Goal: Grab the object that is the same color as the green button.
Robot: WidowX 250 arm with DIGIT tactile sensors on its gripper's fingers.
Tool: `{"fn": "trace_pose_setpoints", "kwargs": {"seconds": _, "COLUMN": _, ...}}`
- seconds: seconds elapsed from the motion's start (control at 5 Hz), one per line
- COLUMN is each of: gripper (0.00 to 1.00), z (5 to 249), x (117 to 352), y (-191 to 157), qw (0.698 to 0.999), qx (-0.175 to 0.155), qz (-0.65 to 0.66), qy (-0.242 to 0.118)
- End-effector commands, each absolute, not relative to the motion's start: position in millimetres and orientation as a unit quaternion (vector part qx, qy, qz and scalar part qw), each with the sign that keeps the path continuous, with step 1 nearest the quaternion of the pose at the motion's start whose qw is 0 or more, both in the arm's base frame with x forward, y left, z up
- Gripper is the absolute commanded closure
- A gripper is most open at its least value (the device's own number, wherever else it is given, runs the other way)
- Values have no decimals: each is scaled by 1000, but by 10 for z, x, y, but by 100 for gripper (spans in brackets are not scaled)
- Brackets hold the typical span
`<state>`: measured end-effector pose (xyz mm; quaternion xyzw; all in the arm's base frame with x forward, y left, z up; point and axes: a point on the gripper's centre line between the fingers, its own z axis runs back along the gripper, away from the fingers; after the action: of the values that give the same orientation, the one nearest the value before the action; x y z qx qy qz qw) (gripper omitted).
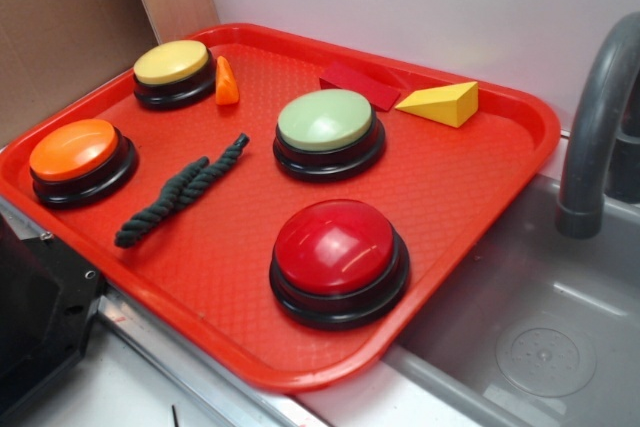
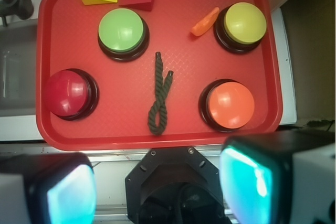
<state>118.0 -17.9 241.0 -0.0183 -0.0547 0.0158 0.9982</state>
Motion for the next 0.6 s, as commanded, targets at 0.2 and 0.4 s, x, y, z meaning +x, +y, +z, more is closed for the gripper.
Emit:
{"fn": "trace_pose_setpoints", "kwargs": {"seconds": 0.2, "gripper": 0, "z": 1964, "x": 898, "y": 81, "qw": 996, "qx": -42, "qz": 22, "qy": -78}}
{"fn": "trace_pose_setpoints", "kwargs": {"seconds": 0.4, "gripper": 0, "z": 1681, "x": 985, "y": 3, "qw": 1000, "qx": 14, "qz": -13, "qy": -20}}
